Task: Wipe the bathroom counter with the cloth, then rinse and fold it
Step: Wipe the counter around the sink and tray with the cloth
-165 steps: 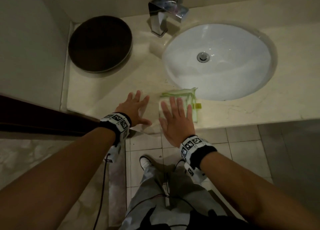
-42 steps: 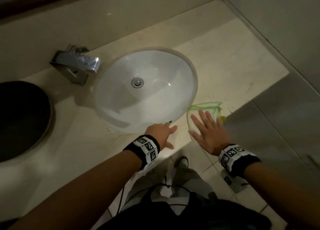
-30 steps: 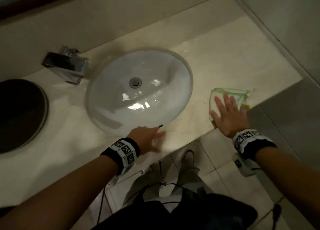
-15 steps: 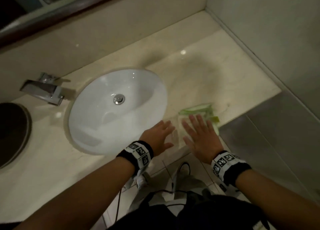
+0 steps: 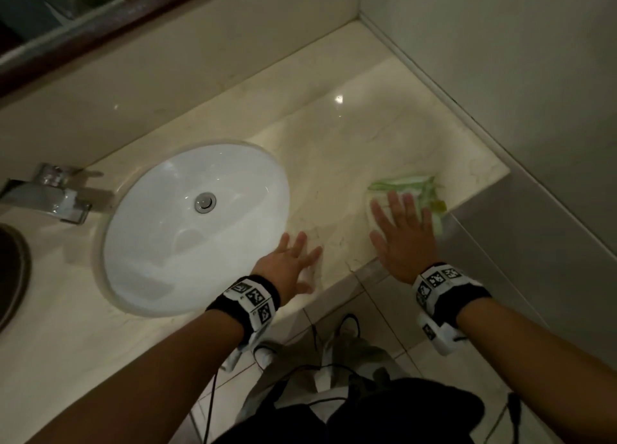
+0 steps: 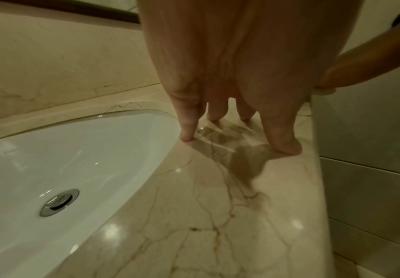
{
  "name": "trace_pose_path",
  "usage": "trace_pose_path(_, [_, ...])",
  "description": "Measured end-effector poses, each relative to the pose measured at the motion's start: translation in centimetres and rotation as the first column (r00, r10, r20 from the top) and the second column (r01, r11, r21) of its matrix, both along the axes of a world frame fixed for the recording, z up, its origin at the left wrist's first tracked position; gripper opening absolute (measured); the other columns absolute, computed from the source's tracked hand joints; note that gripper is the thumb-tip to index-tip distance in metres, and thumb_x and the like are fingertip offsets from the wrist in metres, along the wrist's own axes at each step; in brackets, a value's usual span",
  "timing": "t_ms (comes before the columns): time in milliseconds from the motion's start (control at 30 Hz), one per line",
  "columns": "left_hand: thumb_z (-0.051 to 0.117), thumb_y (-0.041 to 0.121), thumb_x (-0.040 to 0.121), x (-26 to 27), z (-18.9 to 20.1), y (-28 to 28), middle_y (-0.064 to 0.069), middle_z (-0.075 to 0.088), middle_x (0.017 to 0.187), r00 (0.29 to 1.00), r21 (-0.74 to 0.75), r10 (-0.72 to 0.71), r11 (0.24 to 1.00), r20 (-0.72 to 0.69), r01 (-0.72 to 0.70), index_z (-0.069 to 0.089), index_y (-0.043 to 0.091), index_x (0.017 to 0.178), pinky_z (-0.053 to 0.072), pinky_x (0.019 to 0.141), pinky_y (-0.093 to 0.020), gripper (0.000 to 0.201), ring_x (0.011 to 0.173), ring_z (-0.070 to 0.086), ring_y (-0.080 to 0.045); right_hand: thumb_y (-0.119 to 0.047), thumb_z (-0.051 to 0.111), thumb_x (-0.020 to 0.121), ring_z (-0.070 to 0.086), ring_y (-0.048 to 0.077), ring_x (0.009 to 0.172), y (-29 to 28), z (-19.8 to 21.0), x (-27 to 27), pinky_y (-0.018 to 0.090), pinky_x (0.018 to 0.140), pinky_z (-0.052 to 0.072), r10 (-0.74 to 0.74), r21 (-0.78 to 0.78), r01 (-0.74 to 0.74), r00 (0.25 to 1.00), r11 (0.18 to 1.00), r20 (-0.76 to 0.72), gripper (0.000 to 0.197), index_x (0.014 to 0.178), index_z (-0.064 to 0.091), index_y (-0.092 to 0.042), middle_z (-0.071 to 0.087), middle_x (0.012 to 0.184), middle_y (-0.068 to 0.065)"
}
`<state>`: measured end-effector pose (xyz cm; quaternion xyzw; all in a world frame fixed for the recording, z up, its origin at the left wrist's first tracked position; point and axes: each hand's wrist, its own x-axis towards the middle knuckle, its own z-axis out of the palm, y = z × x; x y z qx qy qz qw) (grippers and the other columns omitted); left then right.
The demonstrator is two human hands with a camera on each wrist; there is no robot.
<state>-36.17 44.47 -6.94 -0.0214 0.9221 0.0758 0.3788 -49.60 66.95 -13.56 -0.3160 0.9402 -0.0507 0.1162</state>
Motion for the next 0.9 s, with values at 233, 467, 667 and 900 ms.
trace_pose_path(233, [0.056, 0.053, 0.090, 0.0, -0.2, 0.0, 0.002, -0.013, 0.161, 1.000, -0.001, 0.026, 1.000, -0.012, -0.026, -0.001, 0.041, 0.152, 0.028, 0.114, -0.044, 0.085, 0.148, -0.007, -0.029, -0.047, 0.026, 0.096, 0.004, 0.037, 0.148, -2.1, -0.3, 4.1, 0.063, 0.114, 0.009, 0.145, -0.028, -0.145, 0.989, 0.989, -0.020, 0.061, 0.154, 0.020, -0.028, 0.008, 0.162, 0.012])
trace_pose_path(467, [0.058, 0.054, 0.088, -2.6, 1.5, 1.4, -0.005, 0.013, 0.160, 1.000, -0.049, 0.027, 0.998, 0.008, -0.027, 0.024, 0.034, 0.151, 0.035, 0.109, -0.042, 0.074, 0.143, 0.023, -0.031, -0.052, 0.025, 0.096, -0.002, 0.026, 0.150, -0.8, -0.1, 2.7, 0.053, 0.118, 0.006, 0.163, -0.076, -0.164, 0.987, 0.984, -0.008, 0.061, 0.154, 0.016, -0.034, 0.005, 0.163, 0.001])
trace_pose_path(667, [0.058, 0.059, 0.086, -5.8, 0.9, 3.7, 0.006, -0.004, 0.162, 0.991, 0.027, 0.082, 0.996, -0.106, -0.080, 0.010, 0.035, 0.153, 0.028, 0.114, -0.047, 0.087, 0.149, 0.002, -0.025, -0.057, 0.017, 0.095, -0.008, 0.022, 0.150, 2.0, 0.0, -1.7, 0.050, 0.120, 0.000, 0.132, -0.033, -0.132, 0.991, 0.991, -0.013, 0.062, 0.153, 0.007, -0.039, -0.002, 0.163, -0.004])
trace_pose_path(900, [0.060, 0.063, 0.081, -6.6, -1.3, 4.5, 0.005, -0.015, 0.161, 0.994, 0.036, 0.103, 0.994, -0.043, -0.101, 0.000, 0.037, 0.153, 0.027, 0.112, -0.059, 0.097, 0.147, -0.012, -0.032, -0.059, 0.006, 0.089, 0.002, 0.029, 0.149, 6.6, 0.0, -9.4, 0.055, 0.117, 0.009, -0.094, 0.047, 0.094, 0.996, 0.994, -0.005, 0.069, 0.154, 0.010, -0.035, 0.003, 0.163, 0.002])
